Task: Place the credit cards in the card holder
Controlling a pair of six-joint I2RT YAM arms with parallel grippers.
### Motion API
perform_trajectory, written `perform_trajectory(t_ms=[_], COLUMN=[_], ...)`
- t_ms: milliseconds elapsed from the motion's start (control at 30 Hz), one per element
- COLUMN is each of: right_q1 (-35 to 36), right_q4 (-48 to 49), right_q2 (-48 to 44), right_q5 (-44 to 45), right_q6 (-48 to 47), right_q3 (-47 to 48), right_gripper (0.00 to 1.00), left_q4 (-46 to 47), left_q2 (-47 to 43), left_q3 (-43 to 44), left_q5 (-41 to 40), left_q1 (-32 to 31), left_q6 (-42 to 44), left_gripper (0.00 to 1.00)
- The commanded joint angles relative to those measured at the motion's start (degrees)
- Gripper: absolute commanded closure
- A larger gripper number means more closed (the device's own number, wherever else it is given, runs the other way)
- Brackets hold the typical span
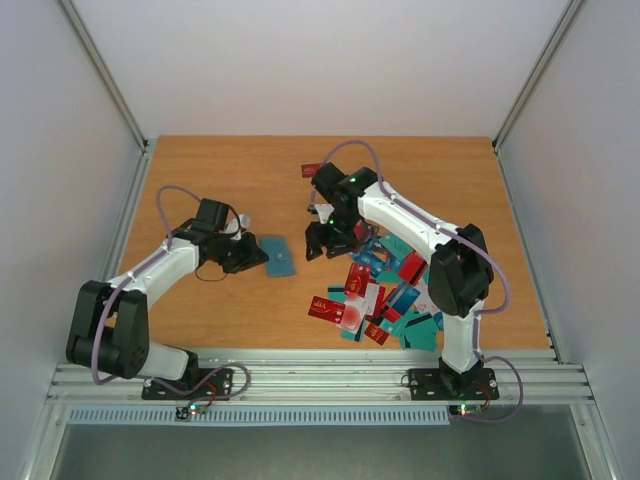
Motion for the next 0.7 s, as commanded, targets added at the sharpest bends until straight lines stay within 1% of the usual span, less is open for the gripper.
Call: perform_trajectory(t_ms=[0,167,400,667], right_q1=[1.3,1.3,1.3,1.2], right_q4=[1.9,4.3,3.5,3.7], right_q2=[1.7,2.2,4.0,5.6], right_q5=[-4.1,-9.4,-8.5,-7.9], right_q6=[-1.8,-0.9,-0.5,0.6], right_q3=[4.1,5.1,6.4,7.1], right_gripper=[0.44,0.48,0.51,0.51], left_q4=[-5.7,-9.1,-10.5,-11.3], left_q2=[-1.6,-1.2,-0.3,1.0], left_q3=[4.0,8.0,12.5,16.1], left_q5=[-1.2,-2.4,-2.2,-2.2], left_q1=[-2.3,-5.6,-8.2,-10.5], left_q6=[0.0,-0.6,-2.5,-3.4], left_gripper=[1.0,1.0,1.0,1.0])
